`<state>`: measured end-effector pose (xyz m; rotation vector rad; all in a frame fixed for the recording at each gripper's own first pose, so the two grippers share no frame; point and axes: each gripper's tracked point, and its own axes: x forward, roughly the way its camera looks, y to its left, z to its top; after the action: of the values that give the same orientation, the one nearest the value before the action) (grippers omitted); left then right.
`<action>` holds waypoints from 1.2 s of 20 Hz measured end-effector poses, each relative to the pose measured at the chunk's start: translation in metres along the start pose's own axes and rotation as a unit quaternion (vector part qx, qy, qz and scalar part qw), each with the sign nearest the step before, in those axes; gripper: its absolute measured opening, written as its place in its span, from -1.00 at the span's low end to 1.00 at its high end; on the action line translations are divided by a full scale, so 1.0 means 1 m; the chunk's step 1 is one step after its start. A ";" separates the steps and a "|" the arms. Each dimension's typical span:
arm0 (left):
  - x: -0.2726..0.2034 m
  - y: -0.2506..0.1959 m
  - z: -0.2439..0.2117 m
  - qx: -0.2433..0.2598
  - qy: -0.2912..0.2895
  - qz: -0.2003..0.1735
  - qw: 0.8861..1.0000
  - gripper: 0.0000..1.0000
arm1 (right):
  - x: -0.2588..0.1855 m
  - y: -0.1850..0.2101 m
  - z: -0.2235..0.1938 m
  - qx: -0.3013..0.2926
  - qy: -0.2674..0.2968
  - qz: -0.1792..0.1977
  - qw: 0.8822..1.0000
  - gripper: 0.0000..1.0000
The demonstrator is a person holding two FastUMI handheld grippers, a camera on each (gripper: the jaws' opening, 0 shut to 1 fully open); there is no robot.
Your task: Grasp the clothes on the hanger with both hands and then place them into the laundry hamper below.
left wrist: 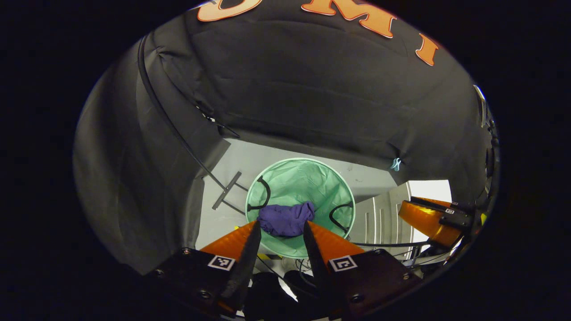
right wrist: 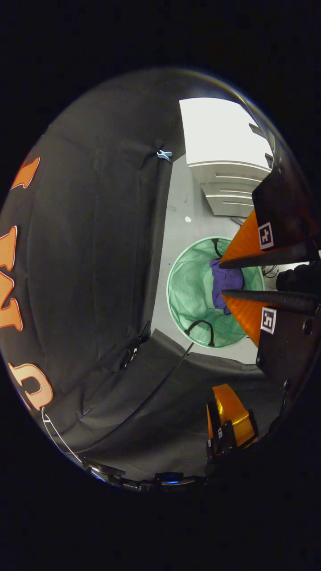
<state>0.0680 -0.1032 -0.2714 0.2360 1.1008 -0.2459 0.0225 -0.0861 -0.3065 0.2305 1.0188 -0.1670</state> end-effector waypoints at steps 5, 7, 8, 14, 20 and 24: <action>-0.024 0.020 0.001 -0.020 -0.023 0.016 0.999 0.37 | -0.014 0.003 -0.005 -0.017 -0.013 0.004 1.000 0.19; -0.029 0.024 0.001 -0.035 -0.032 0.017 0.999 0.45 | -0.020 0.007 -0.005 -0.024 -0.013 0.008 1.000 0.67; -0.031 0.026 0.000 -0.042 -0.036 0.014 0.998 0.55 | -0.026 0.010 -0.011 -0.022 -0.015 0.009 1.000 0.92; -0.069 0.050 -0.005 -0.046 -0.066 0.010 0.997 0.89 | -0.049 0.027 0.000 -0.012 -0.051 -0.002 0.999 0.97; -0.131 0.089 0.004 -0.057 -0.128 0.012 0.990 0.93 | -0.099 0.055 0.019 0.004 -0.106 -0.018 0.994 0.97; -0.184 0.114 0.013 -0.051 -0.179 0.013 0.982 0.93 | -0.154 0.072 0.040 -0.015 -0.178 -0.038 0.983 0.97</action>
<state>0.0351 0.0154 -0.0930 0.1079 0.7503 -0.1994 -0.0060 -0.0225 -0.1459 0.1281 0.6740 -0.2533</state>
